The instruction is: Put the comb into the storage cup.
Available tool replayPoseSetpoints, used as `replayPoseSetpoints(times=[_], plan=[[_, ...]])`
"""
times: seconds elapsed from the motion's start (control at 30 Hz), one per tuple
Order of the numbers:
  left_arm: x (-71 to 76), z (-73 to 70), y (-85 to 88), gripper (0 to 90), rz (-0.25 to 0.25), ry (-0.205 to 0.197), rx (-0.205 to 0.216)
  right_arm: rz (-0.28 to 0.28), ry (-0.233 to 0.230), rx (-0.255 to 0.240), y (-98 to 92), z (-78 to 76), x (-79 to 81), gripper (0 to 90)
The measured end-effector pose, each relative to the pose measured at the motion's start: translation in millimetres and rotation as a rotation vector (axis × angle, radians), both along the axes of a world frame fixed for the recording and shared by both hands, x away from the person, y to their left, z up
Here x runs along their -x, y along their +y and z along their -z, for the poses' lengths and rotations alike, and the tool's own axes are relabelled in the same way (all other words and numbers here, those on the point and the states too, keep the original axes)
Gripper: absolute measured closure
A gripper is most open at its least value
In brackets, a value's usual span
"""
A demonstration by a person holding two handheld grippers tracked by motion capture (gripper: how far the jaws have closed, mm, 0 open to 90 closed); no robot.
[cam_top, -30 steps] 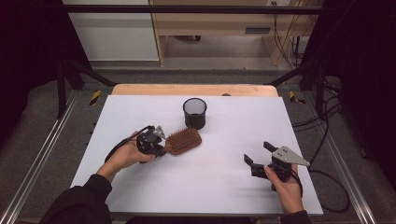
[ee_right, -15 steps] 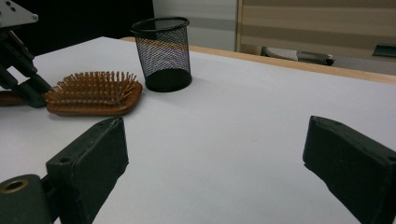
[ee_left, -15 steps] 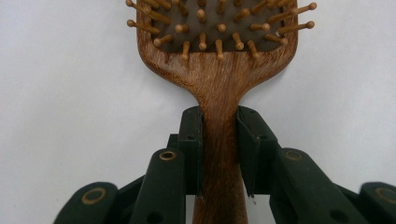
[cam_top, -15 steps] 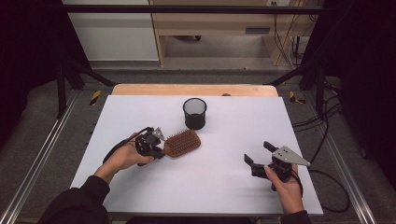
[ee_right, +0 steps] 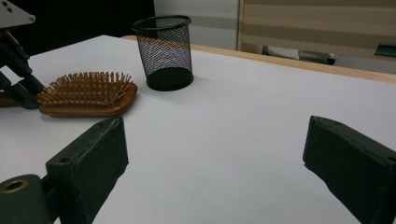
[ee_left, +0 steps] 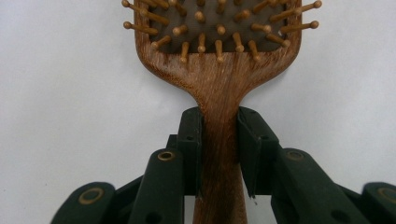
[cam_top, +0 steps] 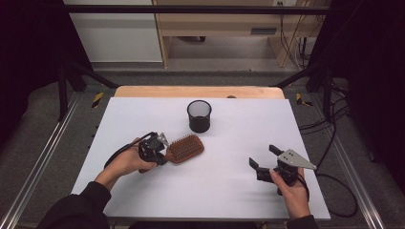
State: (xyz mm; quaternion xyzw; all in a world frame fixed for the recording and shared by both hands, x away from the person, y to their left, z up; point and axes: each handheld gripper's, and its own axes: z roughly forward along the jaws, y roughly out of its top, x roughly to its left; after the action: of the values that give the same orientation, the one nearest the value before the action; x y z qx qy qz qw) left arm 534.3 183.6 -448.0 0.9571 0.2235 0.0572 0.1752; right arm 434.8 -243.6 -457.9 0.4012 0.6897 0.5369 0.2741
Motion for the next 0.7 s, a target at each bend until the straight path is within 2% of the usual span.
replayPoseSetpoints(times=[0.23, 0.33, 0.53, 0.67, 0.7], plan=[[-1.0, 1.0, 1.1, 69.1, -0.002, 0.004, 0.017, -0.002, 0.003, 0.0, 0.3, 0.3, -0.3, 6.9], [-1.4, 1.7, 2.2, 67.7, -0.021, 0.015, 0.034, -0.004, 0.003, 0.0, 0.6, 0.3, -0.1, 6.8], [2.6, 1.8, 0.4, 72.7, -0.032, -0.005, 0.028, -0.005, 0.003, 0.002, 0.8, 0.5, -0.4, 6.8], [9.6, 2.3, 0.1, 72.8, -0.028, -0.057, 0.026, -0.006, 0.005, -0.002, 0.7, 0.2, 0.1, 6.8], [9.6, 2.3, 0.1, 72.9, -0.028, -0.057, 0.026, -0.006, 0.005, -0.002, 0.7, 0.2, 0.1, 6.8]])
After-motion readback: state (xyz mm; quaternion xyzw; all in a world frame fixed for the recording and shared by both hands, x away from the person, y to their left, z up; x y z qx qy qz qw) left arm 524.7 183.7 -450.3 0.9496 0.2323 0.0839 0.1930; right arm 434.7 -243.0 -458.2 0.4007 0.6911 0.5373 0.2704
